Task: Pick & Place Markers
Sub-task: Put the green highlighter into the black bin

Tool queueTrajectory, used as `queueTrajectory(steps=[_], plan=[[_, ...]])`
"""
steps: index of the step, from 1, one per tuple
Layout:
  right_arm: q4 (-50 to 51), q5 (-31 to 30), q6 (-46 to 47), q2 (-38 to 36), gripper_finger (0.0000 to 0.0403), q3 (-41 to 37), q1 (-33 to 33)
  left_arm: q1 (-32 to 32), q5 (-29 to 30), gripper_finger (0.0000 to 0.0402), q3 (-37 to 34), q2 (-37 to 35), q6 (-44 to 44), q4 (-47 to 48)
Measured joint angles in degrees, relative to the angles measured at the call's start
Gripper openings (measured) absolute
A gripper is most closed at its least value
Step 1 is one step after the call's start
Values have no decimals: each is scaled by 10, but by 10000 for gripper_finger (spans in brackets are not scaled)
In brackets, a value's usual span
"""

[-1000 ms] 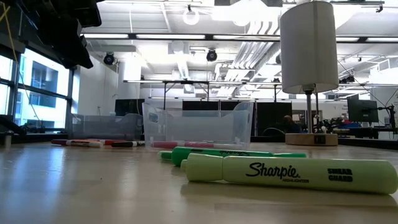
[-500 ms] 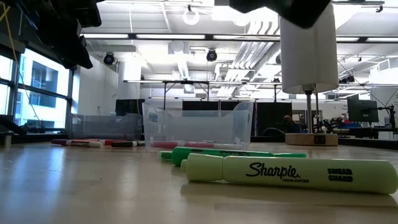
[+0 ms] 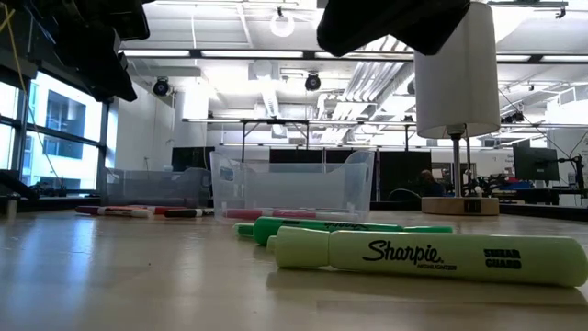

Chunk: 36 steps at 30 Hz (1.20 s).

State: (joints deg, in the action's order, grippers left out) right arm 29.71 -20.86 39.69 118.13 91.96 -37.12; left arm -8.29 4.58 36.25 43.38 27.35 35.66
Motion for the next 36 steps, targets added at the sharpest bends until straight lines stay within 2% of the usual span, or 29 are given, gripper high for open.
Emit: queueTrajectory(steps=[9, 18, 26, 36], plan=[[1, 0, -3, 0, 1, 0, 3, 0, 0, 1, 0, 0, 0, 0], [48, -6, 3, 0, 2, 0, 3, 0, 0, 1, 0, 0, 0, 0], [48, -34, 3, 0, 2, 0, 3, 0, 0, 1, 0, 0, 0, 0], [48, -37, -3, 0, 1, 0, 19, 0, 0, 1, 0, 0, 0, 0]])
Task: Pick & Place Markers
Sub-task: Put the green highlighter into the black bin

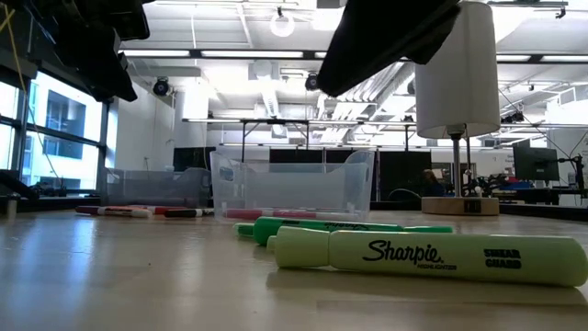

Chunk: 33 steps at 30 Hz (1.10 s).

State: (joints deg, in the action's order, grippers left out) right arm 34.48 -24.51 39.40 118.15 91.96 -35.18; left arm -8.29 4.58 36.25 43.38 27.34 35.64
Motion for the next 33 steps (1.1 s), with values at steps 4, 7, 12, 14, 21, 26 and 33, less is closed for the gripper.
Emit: queueTrajectory(steps=[4, 7, 12, 14, 21, 26, 33], plan=[[0, 0, -9, 0, 2, 0, 15, 0, 0, 1, 0, 0, 0, 0], [0, -4, -10, 0, 1, 0, 28, 0, 0, 1, 0, 0, 0, 0], [0, 2, -11, 0, 2, 0, 51, 0, 0, 1, 0, 0, 0, 0], [-1, 15, -16, 3, 1, 0, 58, 0, 0, 1, 0, 0, 0, 0], [-7, 67, -21, 45, 9, 0, 71, 0, 0, 1, 0, 0, 0, 0], [4, 65, -5, 54, 20, 0, 73, 0, 0, 1, 0, 0, 0, 0], [18, 82, 19, 54, 48, 0, 80, 0, 0, 1, 0, 0, 0, 0]])
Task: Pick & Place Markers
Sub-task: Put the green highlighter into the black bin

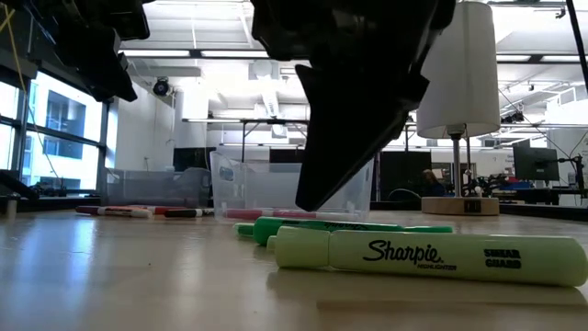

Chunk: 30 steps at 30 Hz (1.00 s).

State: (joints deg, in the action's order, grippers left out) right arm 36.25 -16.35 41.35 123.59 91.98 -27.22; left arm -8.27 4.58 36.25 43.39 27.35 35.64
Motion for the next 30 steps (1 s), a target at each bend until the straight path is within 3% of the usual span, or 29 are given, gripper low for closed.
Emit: queueTrajectory(steps=[11, 30], plan=[[4, 23, 23, 0, 81, 0, -2, 0, 0, 1, 0, 0, 0, 0], [46, 40, 22, 2, 95, 0, -2, 0, 0, 1, 0, 0, 0, 0]])
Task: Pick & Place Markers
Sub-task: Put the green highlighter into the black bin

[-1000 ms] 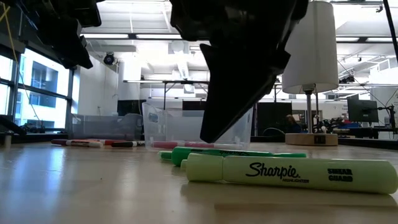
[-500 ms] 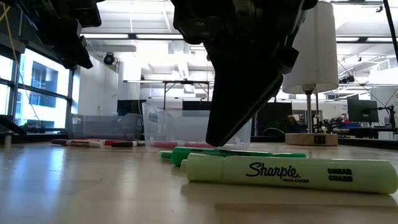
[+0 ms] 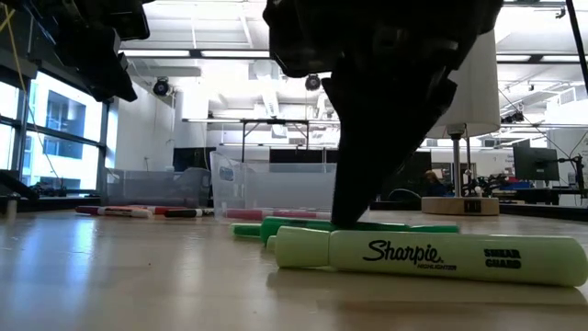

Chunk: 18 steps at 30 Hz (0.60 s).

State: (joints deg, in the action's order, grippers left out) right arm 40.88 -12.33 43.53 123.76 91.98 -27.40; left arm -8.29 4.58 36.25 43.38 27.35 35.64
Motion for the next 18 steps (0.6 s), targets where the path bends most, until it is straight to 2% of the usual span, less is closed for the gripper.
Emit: queueTrajectory(steps=[10, 18], plan=[[46, 38, 0, 0, 95, 0, 0, 0, 0, 1, 0, 0, 0, 0], [71, 41, 0, 0, 94, 0, -2, 0, 0, 1, 0, 0, 0, 0]])
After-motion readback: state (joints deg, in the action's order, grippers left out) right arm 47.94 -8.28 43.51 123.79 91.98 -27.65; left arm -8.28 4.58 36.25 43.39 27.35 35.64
